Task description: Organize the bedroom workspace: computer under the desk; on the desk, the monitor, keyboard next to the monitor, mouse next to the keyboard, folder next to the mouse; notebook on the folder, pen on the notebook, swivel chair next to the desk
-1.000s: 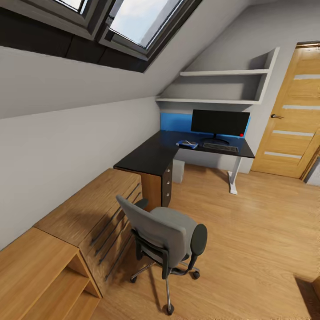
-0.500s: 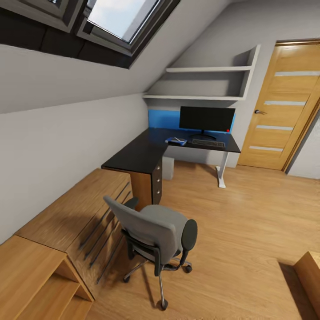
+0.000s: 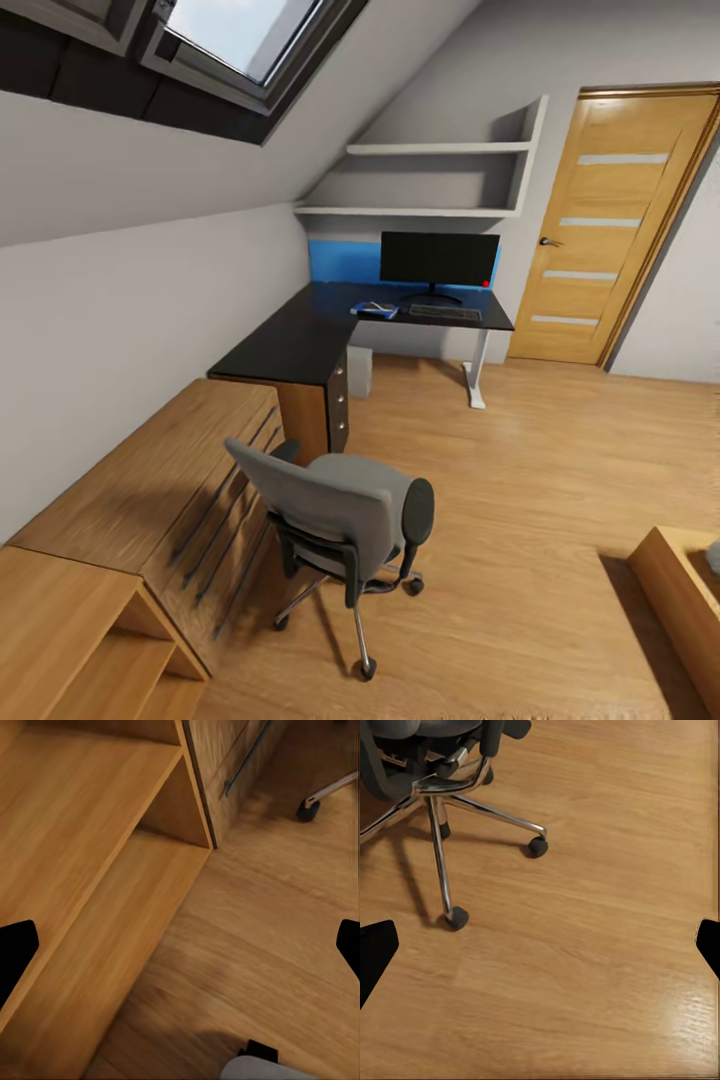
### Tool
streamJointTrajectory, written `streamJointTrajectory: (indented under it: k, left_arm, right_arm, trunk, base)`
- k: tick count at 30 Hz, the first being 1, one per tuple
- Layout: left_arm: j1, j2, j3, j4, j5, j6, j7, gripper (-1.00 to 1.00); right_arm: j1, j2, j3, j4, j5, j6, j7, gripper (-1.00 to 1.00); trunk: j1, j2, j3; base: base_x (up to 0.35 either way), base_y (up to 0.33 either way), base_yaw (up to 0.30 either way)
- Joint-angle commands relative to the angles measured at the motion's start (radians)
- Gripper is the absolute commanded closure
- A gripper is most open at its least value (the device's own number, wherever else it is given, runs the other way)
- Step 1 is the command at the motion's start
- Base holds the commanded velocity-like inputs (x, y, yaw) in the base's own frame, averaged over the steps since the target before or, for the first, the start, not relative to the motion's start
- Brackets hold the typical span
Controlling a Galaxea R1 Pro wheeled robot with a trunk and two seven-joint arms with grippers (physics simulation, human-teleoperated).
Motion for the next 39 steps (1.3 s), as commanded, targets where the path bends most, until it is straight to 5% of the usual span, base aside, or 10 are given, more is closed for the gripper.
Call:
streamJointTrajectory:
  k: [1,39]
  left_arm:
    - [0.000,0.000,-0.009,0.000,0.000,-0.001,0.010,-1.00]
    - [0.000,0.000,-0.009,0.000,0.000,0.000,0.010,-1.00]
  right_arm:
    - [-0.001,0.000,0.009,0.001,-0.004,-0.002,-0.006,-1.00]
    - [-0.001,0.000,0.009,0.001,-0.004,0.000,-0.006,-1.00]
  trunk:
    - [0.000,-0.001,-0.003]
    - [0.000,-0.001,-0.043]
  base:
    - [-0.068,0.083,-0.184]
    - [-0.083,0.123,-0.195]
